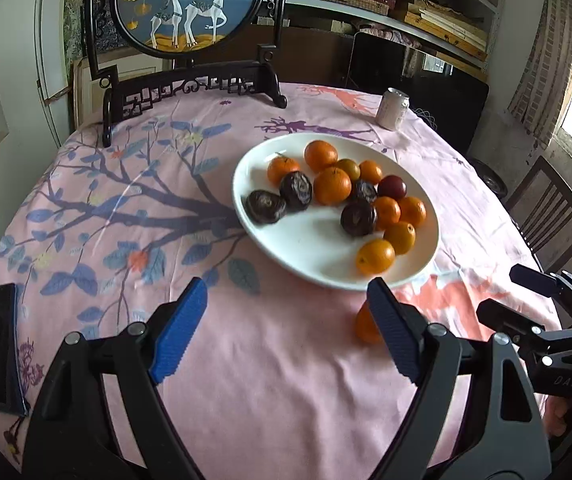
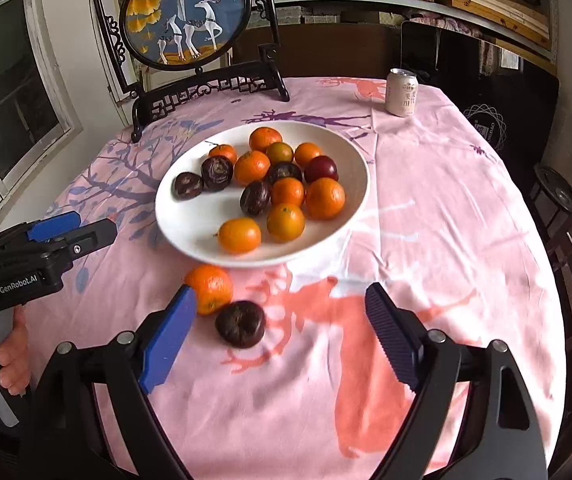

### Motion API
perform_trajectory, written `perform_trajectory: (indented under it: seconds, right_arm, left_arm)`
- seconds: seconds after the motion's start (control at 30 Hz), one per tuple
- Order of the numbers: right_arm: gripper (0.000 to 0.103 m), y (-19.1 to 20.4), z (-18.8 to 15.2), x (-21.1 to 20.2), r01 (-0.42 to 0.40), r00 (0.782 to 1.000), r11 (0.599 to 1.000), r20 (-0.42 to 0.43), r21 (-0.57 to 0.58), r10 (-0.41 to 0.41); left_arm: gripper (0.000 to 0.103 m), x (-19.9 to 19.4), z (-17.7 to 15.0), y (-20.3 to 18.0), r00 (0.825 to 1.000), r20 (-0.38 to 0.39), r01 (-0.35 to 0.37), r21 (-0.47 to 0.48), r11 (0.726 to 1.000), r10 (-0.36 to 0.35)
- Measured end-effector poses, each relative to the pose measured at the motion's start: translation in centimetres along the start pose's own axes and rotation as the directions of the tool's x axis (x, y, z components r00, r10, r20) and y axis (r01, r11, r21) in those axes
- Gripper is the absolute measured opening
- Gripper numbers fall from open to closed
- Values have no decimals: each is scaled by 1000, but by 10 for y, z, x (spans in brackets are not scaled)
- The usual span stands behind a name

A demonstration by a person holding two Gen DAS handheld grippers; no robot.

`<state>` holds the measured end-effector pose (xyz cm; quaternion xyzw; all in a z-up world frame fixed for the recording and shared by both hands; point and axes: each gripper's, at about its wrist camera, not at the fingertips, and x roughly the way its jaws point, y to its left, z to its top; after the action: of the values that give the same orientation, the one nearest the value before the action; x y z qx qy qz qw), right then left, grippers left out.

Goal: Organize fruits
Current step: 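Move both open tools back to the last fruits, then grasp the last dark purple fruit with the right tool while the left grasps an orange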

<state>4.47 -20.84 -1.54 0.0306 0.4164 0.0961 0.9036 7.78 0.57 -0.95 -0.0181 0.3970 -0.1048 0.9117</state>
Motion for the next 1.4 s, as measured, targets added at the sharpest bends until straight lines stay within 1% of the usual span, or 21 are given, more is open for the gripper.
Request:
perform_trajectory:
  seconds: [0.13,0.37,0.5,0.6,0.63,0.67,0.7,0.73,0.77,0.9,1.0,1.13,1.27,1.33,1.37,1.4]
  right_arm:
    - [86,10,-16,-1,-21,999,1000,-31,-4,21]
    - [86,21,-30,21,-46,995,999,-87,-15,44]
    - [86,28,-29,47,-30,993,998,-118,-58,23]
    - [86,28,-29,68,-5,988,998,-153,-64,-5]
    - [81,28,-29,71,0,988,998,-156,-62,-10]
    - [70,27,-29,74,4,987,998,-160,-69,-15]
    - [65,29,-29,78,7,986,997,-164,-81,-21]
    - [56,31,-28,78,30,988,994,-148,-103,-45]
    - [42,33,-28,78,18,989,993,-145,-116,-35]
    - [42,32,-29,71,14,988,993,-149,-115,-31]
    - [42,19,-31,55,46,990,996,-128,-82,-57]
    - [42,-5,-39,34,63,991,998,-113,-28,-65]
    - [42,-23,-47,23,50,993,999,-107,18,-48]
    - [42,-29,-50,19,44,994,999,-104,31,-40]
    - [42,-32,-51,17,42,994,998,-101,37,-38]
    - [42,-34,-51,16,42,994,998,-98,42,-38]
  left_arm:
    - [84,0,-20,-1,999,-32,5,9,1000,-4]
    - [84,-8,-33,2,999,-39,10,-10,1000,-11]
    - [84,-9,-37,6,999,-46,5,-20,1000,-6]
    - [84,-11,-40,8,999,-50,-3,-25,1000,2]
    - [84,-11,-40,8,999,-51,-6,-25,1000,5]
    - [84,-11,-41,9,999,-51,-8,-26,1000,6]
    - [84,-11,-41,9,999,-52,-10,-27,1000,9]
    - [84,-10,-41,9,998,-55,-10,-30,999,9]
    - [84,-9,-41,9,998,-60,-9,-32,999,7]
    - [84,0,-42,-2,996,-89,11,-16,1000,-13]
    - [84,9,-42,-17,993,-112,33,8,999,-32]
    - [84,31,-40,-41,983,-167,79,27,997,-73]
    - [84,60,-35,-62,976,-203,88,49,995,-76]
    - [82,74,-33,-67,972,-224,86,49,995,-73]
    - [76,81,-32,-68,970,-234,77,50,996,-63]
    - [65,87,-31,-69,968,-246,70,49,996,-56]
